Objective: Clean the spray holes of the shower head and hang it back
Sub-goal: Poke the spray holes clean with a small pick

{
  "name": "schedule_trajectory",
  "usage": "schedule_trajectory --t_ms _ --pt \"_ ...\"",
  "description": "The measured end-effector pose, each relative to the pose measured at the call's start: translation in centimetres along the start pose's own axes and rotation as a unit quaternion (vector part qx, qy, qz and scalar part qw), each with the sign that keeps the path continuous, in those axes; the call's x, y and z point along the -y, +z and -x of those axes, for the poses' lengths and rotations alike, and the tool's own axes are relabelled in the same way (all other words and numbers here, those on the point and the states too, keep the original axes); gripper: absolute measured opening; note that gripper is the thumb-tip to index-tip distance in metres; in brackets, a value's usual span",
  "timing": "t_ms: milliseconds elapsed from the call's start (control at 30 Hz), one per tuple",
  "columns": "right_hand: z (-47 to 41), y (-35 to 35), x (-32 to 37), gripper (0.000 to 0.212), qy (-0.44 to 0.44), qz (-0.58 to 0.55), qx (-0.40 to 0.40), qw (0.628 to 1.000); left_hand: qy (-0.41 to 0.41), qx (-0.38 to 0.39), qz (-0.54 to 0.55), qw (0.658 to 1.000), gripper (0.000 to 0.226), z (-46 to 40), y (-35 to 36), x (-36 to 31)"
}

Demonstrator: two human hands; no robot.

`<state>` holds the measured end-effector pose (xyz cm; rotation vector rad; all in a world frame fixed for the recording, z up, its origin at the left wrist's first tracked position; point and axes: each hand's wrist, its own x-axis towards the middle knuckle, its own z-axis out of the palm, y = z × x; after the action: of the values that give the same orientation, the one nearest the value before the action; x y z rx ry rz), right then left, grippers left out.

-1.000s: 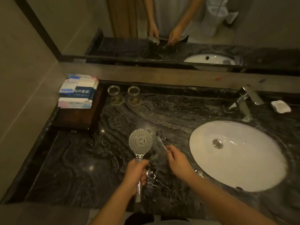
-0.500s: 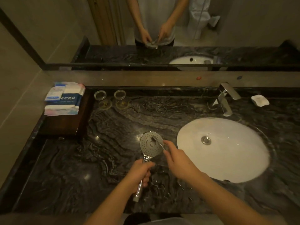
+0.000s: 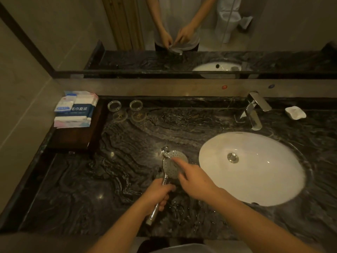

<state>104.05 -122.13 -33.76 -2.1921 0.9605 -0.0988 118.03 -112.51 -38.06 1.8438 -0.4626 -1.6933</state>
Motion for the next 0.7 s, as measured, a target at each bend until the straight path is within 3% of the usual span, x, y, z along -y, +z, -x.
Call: schedule_trajectory --t_ms 300,467,567,700 --pt "-0.3 -1.2 -2.9 0.078 -0.085 0.183 0.087 0.976 0.021 -0.008 -0.104 0.994 0.005 -1.0 -1.2 -0.2" --pt "0.5 -2.2 -2.9 0.055 -0.041 0.087 0.086 0.992 0.027 -0.012 -0.123 0.992 0.008 -1.4 -0.7 -0.1" --pt "1.1 -1.6 -2.9 0.054 -0.051 0.113 0.117 0.985 0.024 -0.006 -0.112 0.993 0.018 -1.4 -0.5 -0.2" --pt "0.4 -2.3 -3.7 0.057 -0.012 0.120 0.057 0.991 0.022 0.004 -0.104 0.994 0.017 -1.3 -0.3 -0.2"
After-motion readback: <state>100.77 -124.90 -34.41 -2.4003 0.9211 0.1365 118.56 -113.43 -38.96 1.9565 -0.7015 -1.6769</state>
